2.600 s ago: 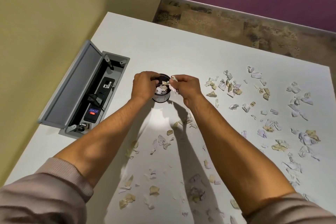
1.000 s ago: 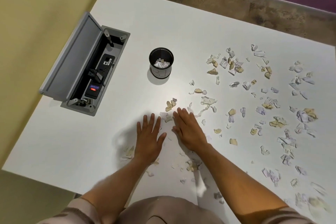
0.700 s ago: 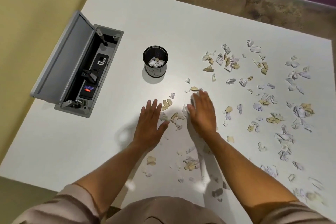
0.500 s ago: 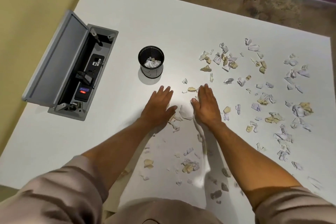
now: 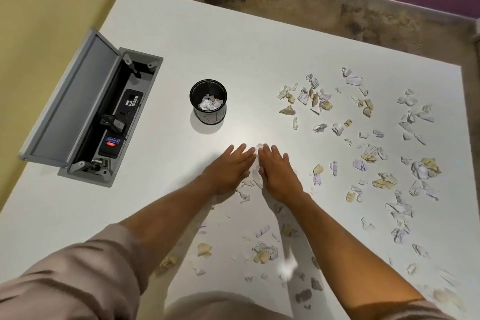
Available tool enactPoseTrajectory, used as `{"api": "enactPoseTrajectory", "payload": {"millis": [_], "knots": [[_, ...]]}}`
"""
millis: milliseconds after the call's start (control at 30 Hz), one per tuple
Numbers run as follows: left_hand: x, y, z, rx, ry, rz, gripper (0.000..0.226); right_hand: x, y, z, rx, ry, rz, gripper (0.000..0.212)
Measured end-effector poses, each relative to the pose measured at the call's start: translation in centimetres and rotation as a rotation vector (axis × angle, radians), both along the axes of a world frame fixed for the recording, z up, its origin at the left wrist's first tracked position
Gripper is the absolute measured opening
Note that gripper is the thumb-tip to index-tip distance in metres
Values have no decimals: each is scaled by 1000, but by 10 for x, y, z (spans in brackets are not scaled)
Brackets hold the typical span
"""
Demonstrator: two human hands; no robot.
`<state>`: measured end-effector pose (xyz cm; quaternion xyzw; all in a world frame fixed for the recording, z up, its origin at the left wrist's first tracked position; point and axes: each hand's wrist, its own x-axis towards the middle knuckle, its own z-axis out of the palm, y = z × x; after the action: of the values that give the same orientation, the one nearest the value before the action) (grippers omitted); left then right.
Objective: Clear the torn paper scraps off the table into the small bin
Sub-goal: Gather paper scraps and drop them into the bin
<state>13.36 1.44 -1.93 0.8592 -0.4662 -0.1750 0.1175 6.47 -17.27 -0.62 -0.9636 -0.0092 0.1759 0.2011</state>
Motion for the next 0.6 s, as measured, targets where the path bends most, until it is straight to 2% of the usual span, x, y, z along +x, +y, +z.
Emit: {"api": "enactPoseTrajectory", "payload": {"millis": [133, 233, 267, 333, 433, 500, 600], "knots": [[-31, 23, 4, -33, 127, 55, 49, -34, 13, -2, 49, 25, 3, 50], [-48, 36, 8, -73, 88, 152, 38, -46, 18, 8, 83, -40, -51, 42], [-52, 41, 11, -58, 47, 223, 41, -48, 18, 11, 45, -67, -88, 43], [-61, 50, 21, 57, 10, 420, 65, -51, 19, 22, -85, -51, -172, 55], [-82, 60, 31, 222, 62, 609, 96, -54, 25, 31, -165, 75, -213, 75], [-91, 55, 35, 248, 128, 682, 101, -54, 32, 33, -144, 152, -216, 81], [-95, 41, 37, 221, 155, 765, 96, -52, 50, 35, -107, 181, -218, 79]]}}
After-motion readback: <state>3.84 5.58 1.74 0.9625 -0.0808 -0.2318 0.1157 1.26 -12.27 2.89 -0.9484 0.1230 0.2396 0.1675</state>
